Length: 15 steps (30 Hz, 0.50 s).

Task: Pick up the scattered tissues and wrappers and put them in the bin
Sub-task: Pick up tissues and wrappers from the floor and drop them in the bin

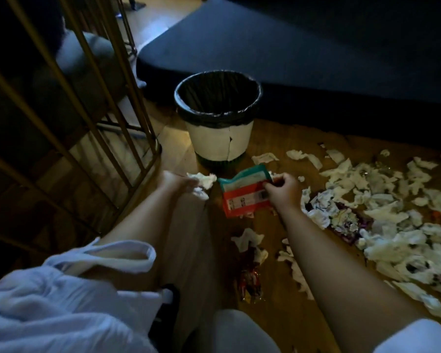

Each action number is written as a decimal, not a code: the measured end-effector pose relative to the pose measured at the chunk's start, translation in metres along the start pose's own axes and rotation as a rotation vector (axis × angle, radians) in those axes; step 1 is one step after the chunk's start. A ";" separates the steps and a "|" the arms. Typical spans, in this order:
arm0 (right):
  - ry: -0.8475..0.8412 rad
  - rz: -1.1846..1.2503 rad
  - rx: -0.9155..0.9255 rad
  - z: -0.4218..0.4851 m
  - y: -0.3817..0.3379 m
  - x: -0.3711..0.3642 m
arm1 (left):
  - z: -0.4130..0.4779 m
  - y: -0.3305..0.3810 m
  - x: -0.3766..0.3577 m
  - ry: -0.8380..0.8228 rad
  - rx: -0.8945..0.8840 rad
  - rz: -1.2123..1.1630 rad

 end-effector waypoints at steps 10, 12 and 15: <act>0.225 0.236 0.138 0.041 -0.126 0.020 | 0.034 0.112 0.006 0.026 -0.127 -0.135; 0.279 0.256 0.120 0.060 -0.148 0.017 | 0.047 0.135 0.007 0.026 -0.125 -0.172; 0.323 0.291 0.093 0.095 -0.181 0.007 | 0.081 0.172 0.007 0.053 -0.142 -0.205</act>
Point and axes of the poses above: each hand's wrist, its own z-axis towards the middle knuckle, its own x-axis out of the back of the hand, y = z × x, the point moved 6 cm from there along z, towards the middle knuckle, and after that the axes turned 3 degrees about -z, right-handed, at the moved point
